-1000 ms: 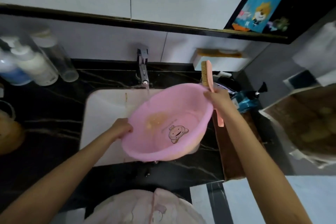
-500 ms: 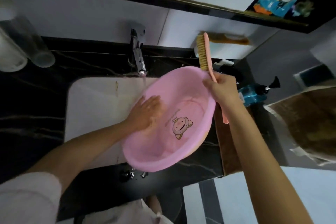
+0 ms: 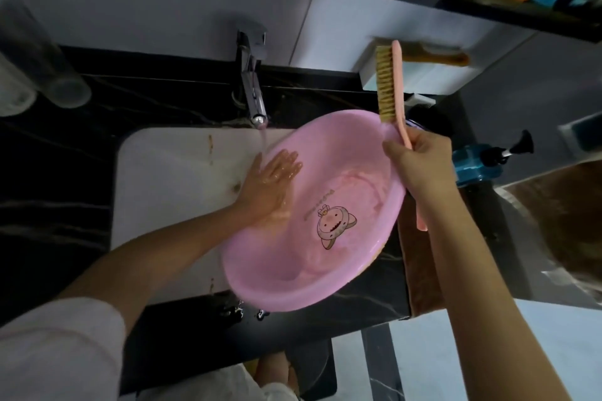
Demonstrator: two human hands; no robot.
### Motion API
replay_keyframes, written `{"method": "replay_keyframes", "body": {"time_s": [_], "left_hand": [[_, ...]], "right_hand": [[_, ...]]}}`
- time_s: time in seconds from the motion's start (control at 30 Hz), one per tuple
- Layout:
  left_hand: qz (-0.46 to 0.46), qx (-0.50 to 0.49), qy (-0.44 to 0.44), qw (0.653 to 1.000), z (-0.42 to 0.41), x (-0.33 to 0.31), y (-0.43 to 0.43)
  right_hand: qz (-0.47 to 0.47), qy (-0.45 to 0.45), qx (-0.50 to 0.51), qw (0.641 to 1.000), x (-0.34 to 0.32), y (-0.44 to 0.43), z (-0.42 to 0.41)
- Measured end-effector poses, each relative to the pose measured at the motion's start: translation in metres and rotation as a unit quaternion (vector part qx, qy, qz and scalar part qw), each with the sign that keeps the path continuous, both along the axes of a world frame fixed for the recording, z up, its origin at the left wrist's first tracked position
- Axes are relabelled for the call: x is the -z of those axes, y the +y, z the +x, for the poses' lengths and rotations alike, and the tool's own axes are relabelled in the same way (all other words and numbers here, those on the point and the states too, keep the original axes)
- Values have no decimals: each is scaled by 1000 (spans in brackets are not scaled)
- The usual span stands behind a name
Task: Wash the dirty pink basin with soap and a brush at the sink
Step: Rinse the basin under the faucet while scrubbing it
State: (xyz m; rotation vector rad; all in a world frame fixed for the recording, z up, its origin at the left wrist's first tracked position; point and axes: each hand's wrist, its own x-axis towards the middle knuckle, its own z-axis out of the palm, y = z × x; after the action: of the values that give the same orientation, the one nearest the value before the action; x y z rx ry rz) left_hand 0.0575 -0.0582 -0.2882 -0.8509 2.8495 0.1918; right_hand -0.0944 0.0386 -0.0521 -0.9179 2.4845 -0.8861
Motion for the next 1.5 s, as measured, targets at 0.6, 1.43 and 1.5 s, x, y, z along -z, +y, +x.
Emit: {"method": "replay_keyframes", "body": {"time_s": [0.6, 1.43, 1.5], "left_hand": [[246, -23, -107, 963, 59, -21, 56], [226, -314, 346, 855, 12, -27, 18], [133, -270, 261, 917, 0, -20, 33]], "right_hand": [[-11, 30, 2, 1000, 3, -5, 9], [-151, 20, 19, 988, -9, 44, 26], [-172, 24, 28, 984, -7, 45, 32]]}}
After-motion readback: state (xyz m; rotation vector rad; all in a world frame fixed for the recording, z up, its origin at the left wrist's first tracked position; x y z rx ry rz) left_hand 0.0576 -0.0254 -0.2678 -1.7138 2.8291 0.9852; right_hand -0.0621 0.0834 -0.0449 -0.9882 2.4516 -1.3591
